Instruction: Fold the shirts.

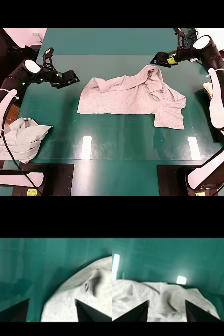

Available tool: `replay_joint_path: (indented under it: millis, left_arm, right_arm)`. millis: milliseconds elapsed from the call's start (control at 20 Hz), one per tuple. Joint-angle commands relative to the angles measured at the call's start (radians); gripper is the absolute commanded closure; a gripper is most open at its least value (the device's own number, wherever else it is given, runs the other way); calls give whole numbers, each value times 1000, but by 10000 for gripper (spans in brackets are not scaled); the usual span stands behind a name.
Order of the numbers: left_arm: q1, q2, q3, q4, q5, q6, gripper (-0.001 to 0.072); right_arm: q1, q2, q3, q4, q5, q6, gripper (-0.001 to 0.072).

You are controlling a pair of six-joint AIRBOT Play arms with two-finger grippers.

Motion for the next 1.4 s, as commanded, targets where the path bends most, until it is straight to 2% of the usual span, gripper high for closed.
replay_joint_path:
  millis: [0,50,150,350,550,750,850,1300,1350]
  left_arm:
    - [50,-5,0,-21,-100,19,42]
    - [61,-3,0,-20,-173,61,42]
    - [87,-4,-2,-8,-310,127,43]
    - [100,0,-50,-10,-409,154,43]
    - [100,44,-214,-53,-357,189,43]
    - [99,46,-310,-170,-292,259,43]
    - [98,46,-321,-212,-265,258,43]
    - [-63,45,-323,-229,-145,222,44]
    - [-63,45,-323,-233,-159,220,86]
  right_arm:
    - [-48,5,30,63,11,2,263]
    - [-71,20,44,72,84,-1,344]
    - [-117,68,36,71,233,-43,412]
    - [-214,222,-129,71,393,-80,412]
    - [-287,384,-358,71,387,-98,412]
    - [-310,511,-542,71,303,-114,411]
    - [-310,557,-607,72,270,-114,411]
    - [-310,609,-666,69,286,-114,411]
    - [-311,609,-666,63,286,-114,411]
